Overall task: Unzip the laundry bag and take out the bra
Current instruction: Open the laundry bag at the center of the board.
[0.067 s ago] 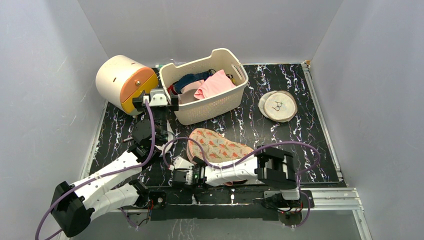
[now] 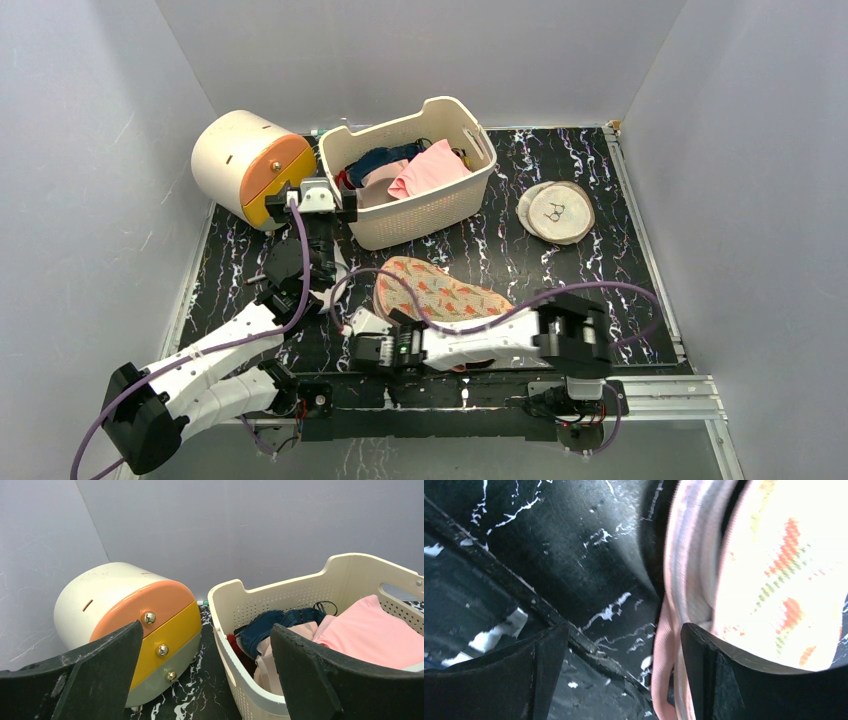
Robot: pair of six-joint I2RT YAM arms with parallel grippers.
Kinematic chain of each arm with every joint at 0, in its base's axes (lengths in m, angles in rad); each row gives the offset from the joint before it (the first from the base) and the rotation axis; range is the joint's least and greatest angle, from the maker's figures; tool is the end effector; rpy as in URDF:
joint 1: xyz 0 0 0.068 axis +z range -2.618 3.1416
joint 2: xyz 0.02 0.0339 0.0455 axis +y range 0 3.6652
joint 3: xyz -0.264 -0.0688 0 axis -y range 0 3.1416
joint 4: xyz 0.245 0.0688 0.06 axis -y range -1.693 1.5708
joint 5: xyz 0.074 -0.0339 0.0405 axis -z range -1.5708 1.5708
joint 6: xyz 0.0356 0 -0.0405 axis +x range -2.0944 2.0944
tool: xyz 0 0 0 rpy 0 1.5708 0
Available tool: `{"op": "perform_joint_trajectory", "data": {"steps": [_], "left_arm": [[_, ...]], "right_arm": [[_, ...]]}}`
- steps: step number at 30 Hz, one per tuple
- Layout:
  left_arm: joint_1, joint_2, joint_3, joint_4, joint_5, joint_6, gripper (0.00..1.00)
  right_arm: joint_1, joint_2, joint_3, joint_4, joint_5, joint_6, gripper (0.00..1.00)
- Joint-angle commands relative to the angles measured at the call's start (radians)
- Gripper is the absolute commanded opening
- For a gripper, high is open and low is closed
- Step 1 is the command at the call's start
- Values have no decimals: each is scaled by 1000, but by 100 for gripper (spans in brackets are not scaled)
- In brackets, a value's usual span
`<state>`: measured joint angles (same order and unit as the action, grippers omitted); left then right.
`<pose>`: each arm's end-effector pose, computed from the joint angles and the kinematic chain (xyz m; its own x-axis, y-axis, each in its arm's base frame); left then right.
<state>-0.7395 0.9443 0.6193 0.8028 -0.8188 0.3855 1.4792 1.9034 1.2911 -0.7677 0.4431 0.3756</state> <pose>0.1681 -0.1182 0.3512 0.3077 0.0670 -0.9491 -0.1452 0.9891 0.0227 0.0482 0.3584 0.1671 -0.4108 -0.8496 -0.3308 -0.7971 0.5109 -0.3220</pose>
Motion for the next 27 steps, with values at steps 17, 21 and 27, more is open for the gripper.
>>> {"op": "perform_joint_trajectory", "data": {"steps": [17, 21, 27], "left_arm": [[16, 20, 34, -63, 46, -70, 98], [16, 26, 40, -71, 49, -75, 98], [18, 28, 47, -97, 68, -101, 98]], "right_arm": [[-228, -442, -200, 137, 35, -161, 72], [-202, -402, -214, 100, 68, -149, 64], [-169, -354, -229, 100, 55, -149, 66]]}}
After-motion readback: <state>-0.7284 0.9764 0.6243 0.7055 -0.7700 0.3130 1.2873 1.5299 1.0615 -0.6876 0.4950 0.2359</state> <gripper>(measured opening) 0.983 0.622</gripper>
